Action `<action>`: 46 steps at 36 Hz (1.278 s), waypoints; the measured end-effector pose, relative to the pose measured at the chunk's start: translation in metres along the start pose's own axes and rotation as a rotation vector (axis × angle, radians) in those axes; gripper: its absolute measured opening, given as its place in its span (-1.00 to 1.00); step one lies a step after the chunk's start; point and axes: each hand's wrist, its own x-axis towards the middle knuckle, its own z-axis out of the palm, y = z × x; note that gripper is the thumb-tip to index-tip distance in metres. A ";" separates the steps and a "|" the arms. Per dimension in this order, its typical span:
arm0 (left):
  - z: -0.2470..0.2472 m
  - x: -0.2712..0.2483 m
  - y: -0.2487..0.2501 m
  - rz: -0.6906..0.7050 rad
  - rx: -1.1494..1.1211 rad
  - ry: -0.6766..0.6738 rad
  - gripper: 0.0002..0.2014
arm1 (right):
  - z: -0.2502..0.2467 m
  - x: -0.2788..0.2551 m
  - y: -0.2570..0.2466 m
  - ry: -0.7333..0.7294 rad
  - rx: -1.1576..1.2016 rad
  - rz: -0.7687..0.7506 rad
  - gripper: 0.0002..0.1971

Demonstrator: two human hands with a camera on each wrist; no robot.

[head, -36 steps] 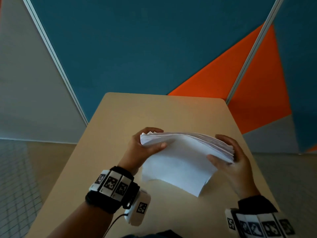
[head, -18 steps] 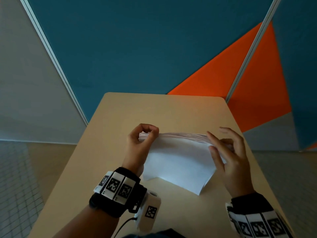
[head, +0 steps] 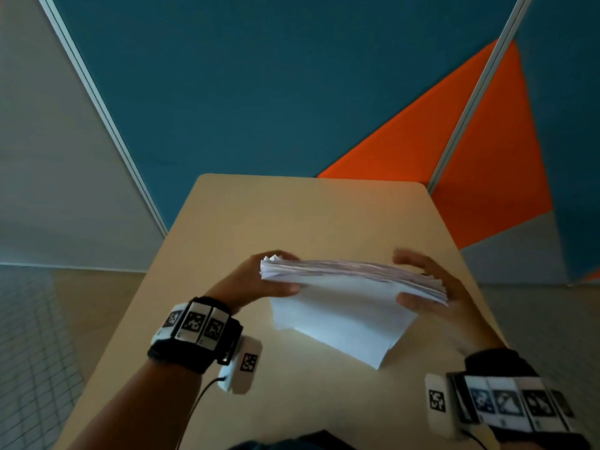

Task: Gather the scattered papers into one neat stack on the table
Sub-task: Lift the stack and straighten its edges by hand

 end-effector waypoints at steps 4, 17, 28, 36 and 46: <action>0.002 0.003 0.008 0.019 0.073 -0.040 -0.61 | 0.004 0.001 0.004 -0.037 0.010 0.046 -0.68; 0.005 0.011 -0.010 0.035 -0.222 0.060 -0.63 | 0.007 0.002 -0.006 -0.021 0.009 0.124 -0.62; 0.010 0.006 -0.003 -0.003 -0.202 0.058 -0.62 | 0.016 -0.002 -0.004 -0.080 0.038 0.330 -0.65; 0.016 0.004 -0.026 -0.030 -0.272 0.138 -0.65 | 0.018 -0.010 0.035 0.032 0.004 0.579 -0.45; 0.028 0.012 -0.035 -0.101 -0.157 0.256 -0.78 | 0.028 0.000 0.045 0.096 -0.018 0.454 -0.60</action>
